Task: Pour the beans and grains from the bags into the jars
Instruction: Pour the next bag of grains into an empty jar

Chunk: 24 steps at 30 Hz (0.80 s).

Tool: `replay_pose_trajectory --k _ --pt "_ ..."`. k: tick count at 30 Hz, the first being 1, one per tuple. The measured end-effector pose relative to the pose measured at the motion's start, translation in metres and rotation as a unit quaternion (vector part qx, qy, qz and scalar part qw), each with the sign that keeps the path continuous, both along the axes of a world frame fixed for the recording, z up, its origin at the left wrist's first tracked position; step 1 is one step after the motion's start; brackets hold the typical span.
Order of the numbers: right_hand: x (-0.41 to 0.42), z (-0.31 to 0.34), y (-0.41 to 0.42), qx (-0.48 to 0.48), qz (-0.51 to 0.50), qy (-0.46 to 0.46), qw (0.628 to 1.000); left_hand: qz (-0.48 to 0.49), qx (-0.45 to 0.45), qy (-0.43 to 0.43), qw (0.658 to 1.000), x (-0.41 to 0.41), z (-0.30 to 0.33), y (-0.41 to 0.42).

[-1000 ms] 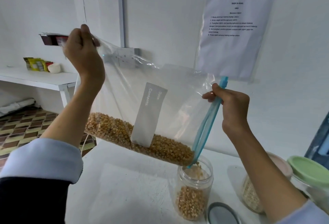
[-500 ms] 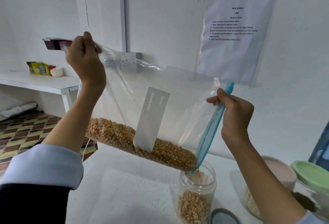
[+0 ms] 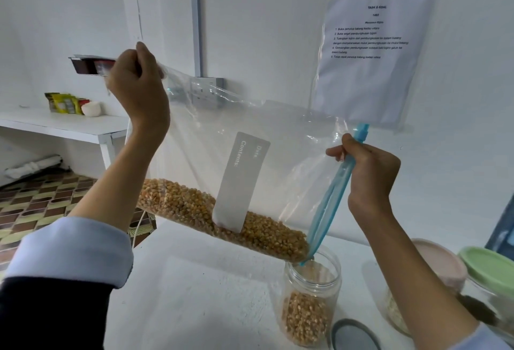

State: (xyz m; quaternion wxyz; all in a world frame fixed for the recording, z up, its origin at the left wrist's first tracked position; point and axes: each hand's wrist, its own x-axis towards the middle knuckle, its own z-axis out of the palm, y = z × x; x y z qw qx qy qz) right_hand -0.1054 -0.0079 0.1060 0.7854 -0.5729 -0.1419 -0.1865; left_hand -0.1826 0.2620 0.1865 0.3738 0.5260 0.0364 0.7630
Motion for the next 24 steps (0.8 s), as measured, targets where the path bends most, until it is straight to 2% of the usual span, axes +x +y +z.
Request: replay_pose_trajectory --k 24 --pt "0.0055 -0.0018 0.0004 -0.009 0.021 -0.001 1.0 -0.002 -0.001 -0.005 1.0 0.0014 -0.0001 -0.0062"
